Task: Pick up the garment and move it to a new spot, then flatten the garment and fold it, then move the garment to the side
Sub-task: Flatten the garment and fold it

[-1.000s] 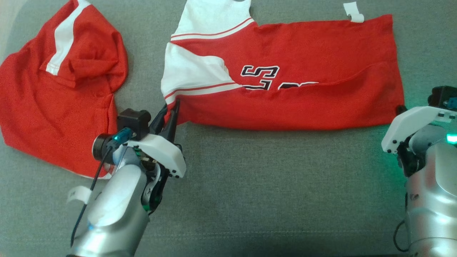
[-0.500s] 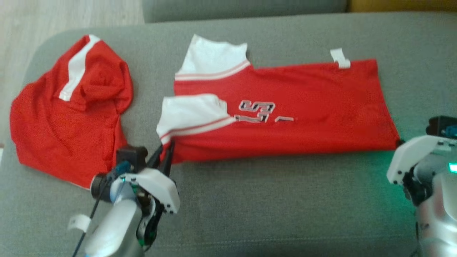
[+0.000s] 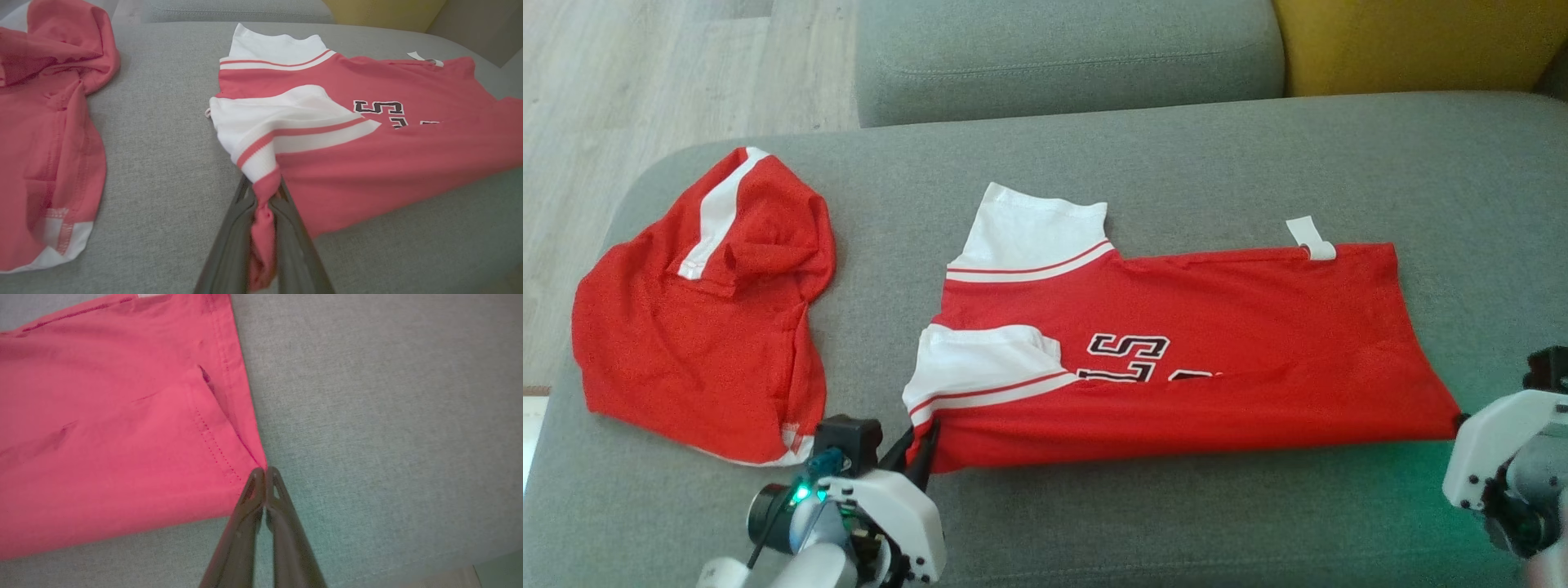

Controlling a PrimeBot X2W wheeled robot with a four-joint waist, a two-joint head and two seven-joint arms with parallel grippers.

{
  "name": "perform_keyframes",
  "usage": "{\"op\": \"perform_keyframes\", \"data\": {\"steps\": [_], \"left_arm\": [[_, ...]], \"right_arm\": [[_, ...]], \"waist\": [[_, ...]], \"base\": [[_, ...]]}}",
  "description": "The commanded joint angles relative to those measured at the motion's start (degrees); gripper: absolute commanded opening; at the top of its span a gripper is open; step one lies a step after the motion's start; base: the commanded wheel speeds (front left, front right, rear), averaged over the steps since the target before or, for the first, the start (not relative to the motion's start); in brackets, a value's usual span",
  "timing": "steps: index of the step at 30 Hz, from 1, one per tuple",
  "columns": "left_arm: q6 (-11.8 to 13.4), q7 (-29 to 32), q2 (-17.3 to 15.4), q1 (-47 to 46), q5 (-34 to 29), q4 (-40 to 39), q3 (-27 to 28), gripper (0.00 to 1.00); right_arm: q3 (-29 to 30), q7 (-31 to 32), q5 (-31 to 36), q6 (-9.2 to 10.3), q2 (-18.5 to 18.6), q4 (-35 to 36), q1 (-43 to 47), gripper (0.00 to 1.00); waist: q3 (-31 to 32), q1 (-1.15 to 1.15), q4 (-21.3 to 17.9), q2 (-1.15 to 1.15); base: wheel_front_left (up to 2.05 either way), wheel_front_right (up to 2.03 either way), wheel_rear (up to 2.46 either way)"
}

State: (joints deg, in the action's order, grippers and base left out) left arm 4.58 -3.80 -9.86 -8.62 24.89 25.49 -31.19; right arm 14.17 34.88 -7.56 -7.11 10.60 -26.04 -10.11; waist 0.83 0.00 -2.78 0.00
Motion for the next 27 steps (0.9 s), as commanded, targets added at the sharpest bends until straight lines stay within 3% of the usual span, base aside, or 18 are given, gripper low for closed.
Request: {"op": "perform_keyframes", "data": {"steps": [1,2,3,4,5,16,21,27], "left_arm": [[0.78,-0.04,-1.7,-2.24,0.46,-2.26,2.16,0.0],[0.89,0.1,-1.71,-2.09,0.49,-2.5,2.08,0.02],[1.07,0.16,-1.73,-2.04,0.49,-2.72,2.07,0.42],[1.37,0.02,-1.77,-2.1,0.4,-2.94,2.15,0.82],[1.67,-0.14,-1.85,-2.22,0.28,-3.09,2.23,1.0],[2.74,-6.44,-2.48,-5.48,1.2,-6.61,6.04,1.0],[1.17,-8.28,-2.91,-9.14,1.94,-8.12,7.45,1.0],[-3.54,-2.64,-5.34,-20.1,2.31,-5.78,6.82,1.0]], "right_arm": [[-0.05,0.4,-0.38,-0.37,1.45,3.77,-1.04,0.0],[0.27,0.56,-0.55,-0.37,1.13,4.77,-0.64,0.0],[0.63,0.37,-0.62,-0.37,0.82,5.8,-0.36,0.0],[0.84,-0.15,-0.52,-0.37,0.53,6.83,-0.14,0.73],[1.0,-0.62,-0.58,-0.37,0.11,7.69,-0.04,1.0],[-0.66,-13.38,-2.99,-0.37,-3.58,15.46,-2.94,1.0],[-3.95,-21.01,-3.54,-0.37,-4.12,17.77,-5.08,1.0],[-6.19,-25.88,-3.28,-0.37,-5.44,17.28,-10.05,1.0]], "waist": [[-0.12,0.0,-0.21,0.0],[-0.18,0.0,-0.32,0.0],[-0.28,0.0,-0.43,0.0],[-0.43,0.0,-0.55,0.0],[-0.59,0.0,-0.68,0.0],[-3.19,0.0,-2.03,0.0],[-5.55,0.0,-2.76,0.0],[-9.97,0.0,-4.12,0.0]], "base": [[0.0,0.0,0.0],[0.0,0.0,0.0],[0.0,0.0,0.0],[0.0,0.0,0.0],[0.0,0.0,0.0],[0.0,0.0,0.0],[0.0,0.0,0.0],[0.0,0.0,0.0]]}}
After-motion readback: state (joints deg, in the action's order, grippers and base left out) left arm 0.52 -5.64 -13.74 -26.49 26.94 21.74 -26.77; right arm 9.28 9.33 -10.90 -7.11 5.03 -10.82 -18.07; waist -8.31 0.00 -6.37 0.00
